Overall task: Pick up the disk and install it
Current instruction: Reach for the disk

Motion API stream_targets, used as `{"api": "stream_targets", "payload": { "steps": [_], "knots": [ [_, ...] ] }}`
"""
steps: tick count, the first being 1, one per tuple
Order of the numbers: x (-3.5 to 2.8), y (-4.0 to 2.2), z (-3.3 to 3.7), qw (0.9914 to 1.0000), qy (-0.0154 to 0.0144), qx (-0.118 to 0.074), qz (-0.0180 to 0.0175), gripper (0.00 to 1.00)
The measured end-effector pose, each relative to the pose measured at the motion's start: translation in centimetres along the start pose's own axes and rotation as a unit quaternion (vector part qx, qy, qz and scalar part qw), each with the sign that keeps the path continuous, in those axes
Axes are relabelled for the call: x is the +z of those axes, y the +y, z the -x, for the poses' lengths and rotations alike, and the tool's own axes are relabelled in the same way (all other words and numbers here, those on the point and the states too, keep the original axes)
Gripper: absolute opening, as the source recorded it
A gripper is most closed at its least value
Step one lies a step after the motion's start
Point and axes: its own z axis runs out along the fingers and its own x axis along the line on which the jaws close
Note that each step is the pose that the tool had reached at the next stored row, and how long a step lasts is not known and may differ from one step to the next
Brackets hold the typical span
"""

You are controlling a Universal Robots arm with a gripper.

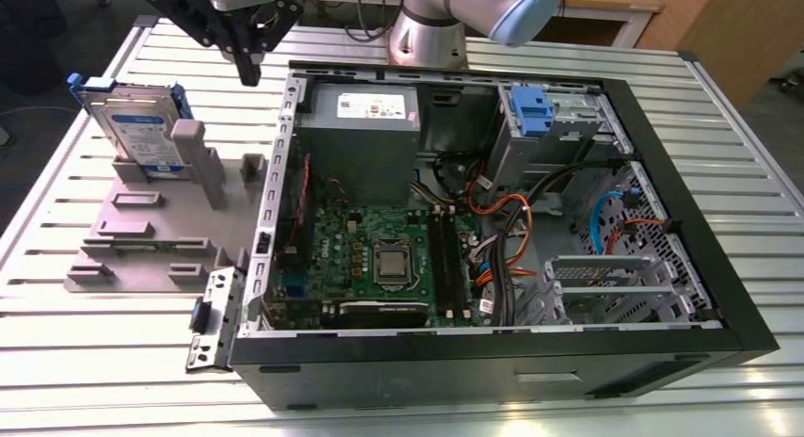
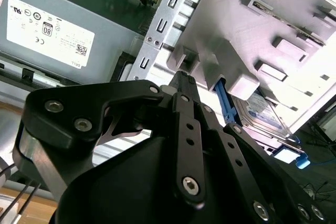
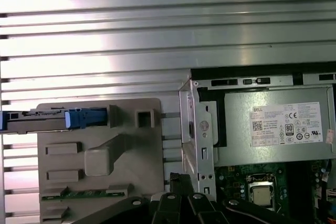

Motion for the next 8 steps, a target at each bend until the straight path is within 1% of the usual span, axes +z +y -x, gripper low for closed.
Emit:
{"api": "stream_targets", "payload": {
  "steps": [3, 8],
  "knots": [
    [0.05, 0.32, -0.26, 1.00000, 0.0000, 0.000, -0.0001, 0.11],
    [0.13, 0.67, -0.72, 1.00000, 0.0001, 0.000, -0.0002, 0.11]
  ]
}}
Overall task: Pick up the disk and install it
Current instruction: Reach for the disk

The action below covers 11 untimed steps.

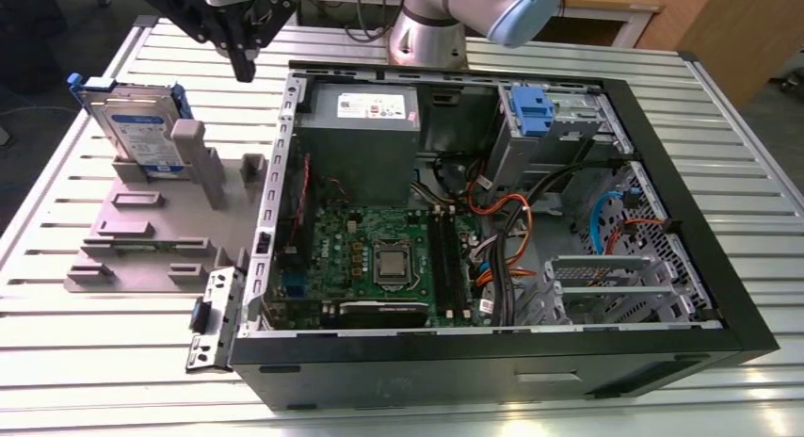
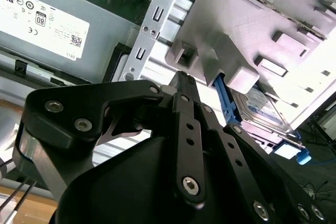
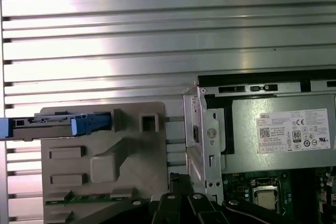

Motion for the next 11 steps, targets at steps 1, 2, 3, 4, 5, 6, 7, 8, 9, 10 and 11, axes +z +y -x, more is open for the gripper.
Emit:
{"api": "stream_targets", "payload": {
  "steps": [1, 2, 3, 4, 5, 6, 7, 8, 9, 10, 11],
  "knots": [
    [0.02, 0.10, -0.12, 1.00000, 0.0000, 0.000, 0.0000, 0.11],
    [0.05, 0.18, -0.25, 1.00000, -0.0001, 0.000, 0.0001, 0.11],
    [0.07, 0.24, -0.39, 1.00000, 0.0000, 0.000, 0.0001, 0.11],
    [0.09, 0.28, -0.51, 1.00000, -0.0001, 0.000, 0.0001, 0.11],
    [0.11, 0.32, -0.62, 1.00000, -0.0002, 0.000, 0.0002, 0.11],
    [0.11, 0.36, -0.74, 1.00000, -0.0001, 0.000, 0.0000, 0.11],
    [0.13, 0.39, -0.85, 1.00000, -0.0001, 0.000, 0.0001, 0.11],
    [0.14, 0.40, -0.93, 1.00000, -0.0001, 0.000, 0.0001, 0.11],
    [0.15, 0.41, -0.98, 1.00000, -0.0001, 0.000, 0.0001, 0.11],
    [0.14, 0.41, -0.99, 1.00000, 0.0000, 0.000, 0.0001, 0.11],
    [0.15, 0.40, -1.02, 1.00000, -0.0001, 0.000, 0.0001, 0.11]
  ]
}}
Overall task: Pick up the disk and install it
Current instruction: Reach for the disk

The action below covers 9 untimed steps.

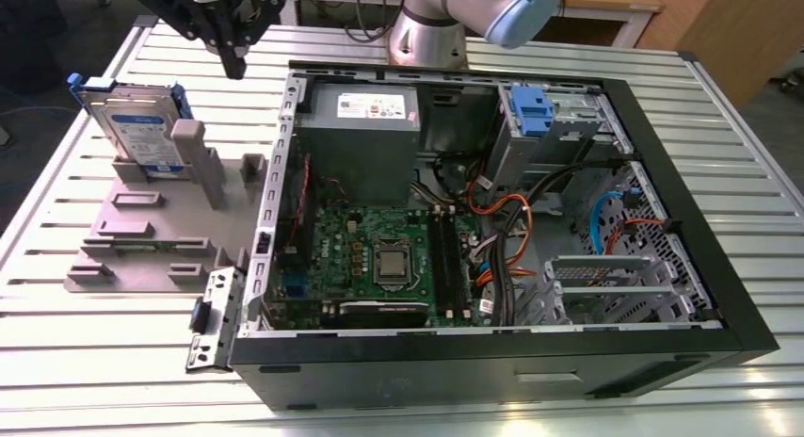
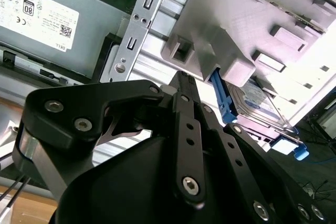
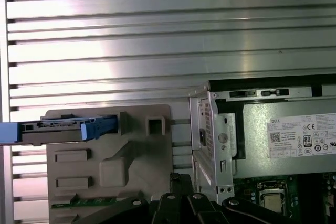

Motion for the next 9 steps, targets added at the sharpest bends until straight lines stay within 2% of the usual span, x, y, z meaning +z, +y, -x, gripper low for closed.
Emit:
{"api": "stream_targets", "payload": {
  "steps": [9],
  "knots": [
    [0.00, -0.03, -0.40, 1.00000, 0.0000, 0.000, 0.0000, 0.11]
  ]
}}
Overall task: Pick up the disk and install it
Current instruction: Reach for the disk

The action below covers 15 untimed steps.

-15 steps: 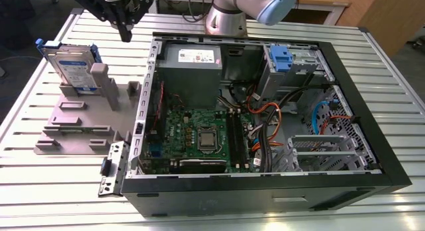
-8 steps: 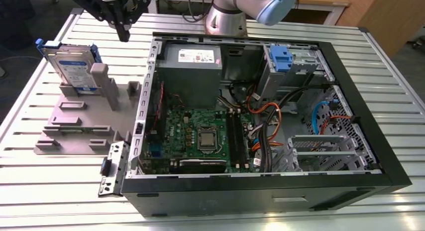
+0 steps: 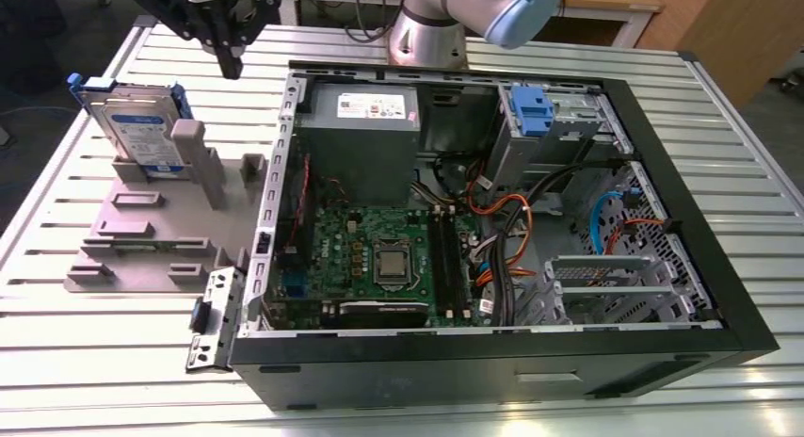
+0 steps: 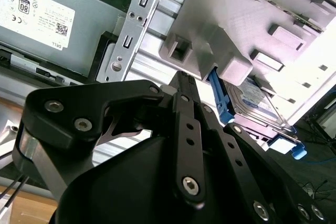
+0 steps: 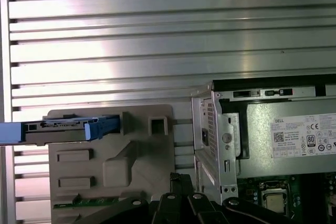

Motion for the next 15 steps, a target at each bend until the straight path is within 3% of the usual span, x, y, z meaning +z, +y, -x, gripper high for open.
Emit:
{"api": "stream_targets", "payload": {
  "steps": [15],
  "knots": [
    [0.04, -0.06, -0.81, 1.00000, 0.0000, 0.000, 0.0000, 0.11]
  ]
}}
